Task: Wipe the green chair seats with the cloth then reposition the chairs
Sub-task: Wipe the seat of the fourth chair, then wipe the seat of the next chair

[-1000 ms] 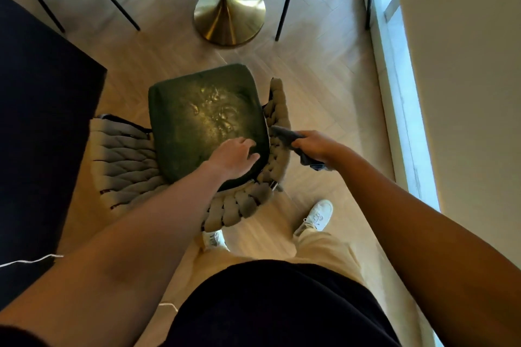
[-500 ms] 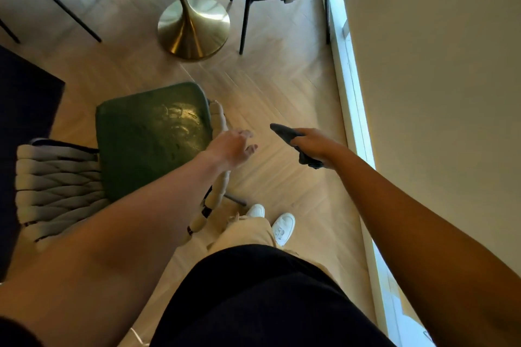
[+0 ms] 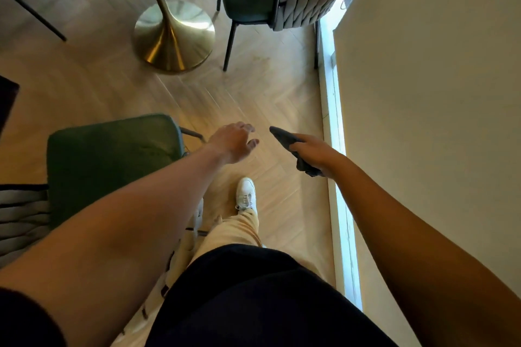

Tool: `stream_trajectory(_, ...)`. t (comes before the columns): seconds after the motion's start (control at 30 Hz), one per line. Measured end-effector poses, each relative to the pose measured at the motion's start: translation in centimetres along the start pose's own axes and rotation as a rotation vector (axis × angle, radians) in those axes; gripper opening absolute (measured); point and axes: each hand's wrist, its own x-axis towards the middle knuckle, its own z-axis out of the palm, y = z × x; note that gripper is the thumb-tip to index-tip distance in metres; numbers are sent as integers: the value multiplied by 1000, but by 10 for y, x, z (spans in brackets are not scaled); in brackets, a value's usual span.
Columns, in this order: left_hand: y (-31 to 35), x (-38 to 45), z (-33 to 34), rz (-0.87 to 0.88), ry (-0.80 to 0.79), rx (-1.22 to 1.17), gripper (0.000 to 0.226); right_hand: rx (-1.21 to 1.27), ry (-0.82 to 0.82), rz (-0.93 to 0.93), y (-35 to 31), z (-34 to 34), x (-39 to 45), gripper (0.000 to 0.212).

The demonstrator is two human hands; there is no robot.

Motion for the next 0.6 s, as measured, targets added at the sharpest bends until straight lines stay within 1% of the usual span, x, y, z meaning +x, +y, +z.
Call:
stream_trajectory(0.03,1,11,-6,1,-10,0,53,12,8,9,-10,-9,5,33)
stream_trajectory(0.1,0,32,-22,13,-19,2,53,19,22,21,-26,-26,18,30)
stream_trajectory(0.2,-5,59,-47,14,-15,-24,53,33,38,39,-43,-46,47,36)
stream_trajectory(0.33,-16,98,-71,-29,-35,-6,52,66,10,31,-67,-70,90,46)
stream_trajectory(0.5,-19,157,-99,-87,-38,-2,53,78,-4,35,-99,-111,146,44)
stream_trajectory(0.6,-18,203,-122,-116,-27,-7,53,46,14,-2,-122,-144,188,43)
